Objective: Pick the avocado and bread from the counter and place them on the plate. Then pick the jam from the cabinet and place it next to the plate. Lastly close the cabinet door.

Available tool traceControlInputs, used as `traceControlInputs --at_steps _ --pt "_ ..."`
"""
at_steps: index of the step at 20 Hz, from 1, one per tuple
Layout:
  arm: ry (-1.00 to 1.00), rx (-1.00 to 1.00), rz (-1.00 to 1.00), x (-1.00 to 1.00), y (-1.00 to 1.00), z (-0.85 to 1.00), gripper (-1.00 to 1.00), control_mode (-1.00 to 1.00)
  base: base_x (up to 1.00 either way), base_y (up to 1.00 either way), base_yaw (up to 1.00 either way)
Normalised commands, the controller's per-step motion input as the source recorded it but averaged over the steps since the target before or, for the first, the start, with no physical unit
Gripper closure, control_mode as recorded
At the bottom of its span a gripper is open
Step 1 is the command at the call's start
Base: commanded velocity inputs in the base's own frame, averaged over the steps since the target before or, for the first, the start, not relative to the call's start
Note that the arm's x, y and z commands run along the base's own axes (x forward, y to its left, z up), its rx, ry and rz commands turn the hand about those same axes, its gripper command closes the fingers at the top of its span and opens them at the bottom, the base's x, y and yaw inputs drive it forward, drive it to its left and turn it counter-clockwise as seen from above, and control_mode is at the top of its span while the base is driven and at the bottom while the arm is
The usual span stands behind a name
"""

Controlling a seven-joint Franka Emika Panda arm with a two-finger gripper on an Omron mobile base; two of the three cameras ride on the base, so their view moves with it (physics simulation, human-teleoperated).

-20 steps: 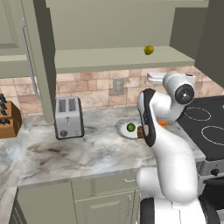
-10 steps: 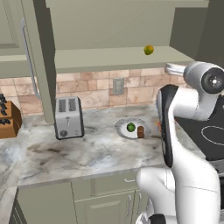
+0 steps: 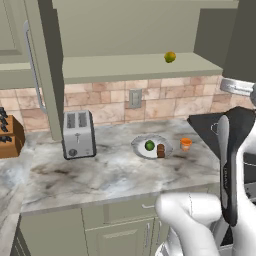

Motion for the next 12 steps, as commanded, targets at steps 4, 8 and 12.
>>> traceControlInputs --at_steps 4,8,12 --pt "0.14 0.00 0.13 -1.00 0.03 0.52 -1.00 -1.00 0.00 0.00 0.00" --pt "0.33 0.00 0.16 -1.00 0.55 0.57 -1.00 -1.00 0.00 0.00 0.00" --pt "0.16 -0.06 0.20 -1.00 0.48 -0.13 -1.00 -1.00 0.00 0.00 0.00"
